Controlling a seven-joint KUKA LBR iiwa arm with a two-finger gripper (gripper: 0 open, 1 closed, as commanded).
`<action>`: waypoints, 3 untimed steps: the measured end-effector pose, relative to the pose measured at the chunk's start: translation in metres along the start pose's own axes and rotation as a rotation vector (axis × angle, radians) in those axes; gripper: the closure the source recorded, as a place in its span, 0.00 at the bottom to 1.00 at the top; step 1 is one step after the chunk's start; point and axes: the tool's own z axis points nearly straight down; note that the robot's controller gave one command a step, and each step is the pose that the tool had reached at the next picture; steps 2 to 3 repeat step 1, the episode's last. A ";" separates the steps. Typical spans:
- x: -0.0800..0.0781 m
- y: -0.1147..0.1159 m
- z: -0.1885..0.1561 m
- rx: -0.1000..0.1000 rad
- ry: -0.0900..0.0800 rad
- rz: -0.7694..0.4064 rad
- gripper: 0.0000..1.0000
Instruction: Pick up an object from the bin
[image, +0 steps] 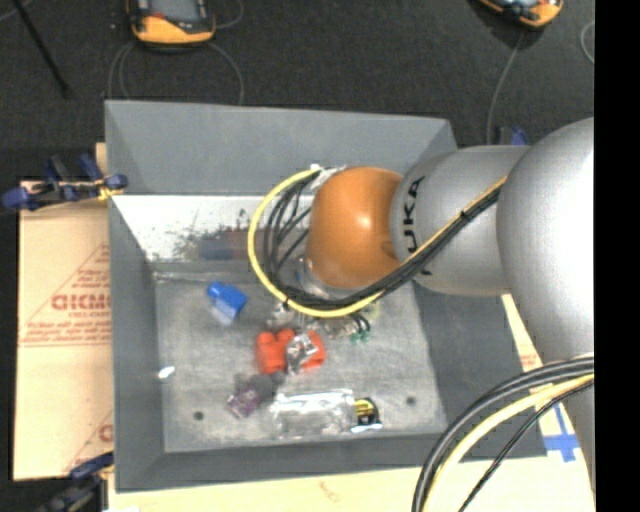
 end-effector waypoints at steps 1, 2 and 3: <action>-0.003 0.006 -0.132 0.003 -0.006 -0.096 1.00; -0.003 0.006 -0.132 0.003 -0.006 -0.096 1.00; -0.003 0.006 -0.132 0.003 -0.006 -0.096 1.00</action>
Offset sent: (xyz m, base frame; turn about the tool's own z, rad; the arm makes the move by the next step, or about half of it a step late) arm -0.0022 0.0073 0.1257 -0.0979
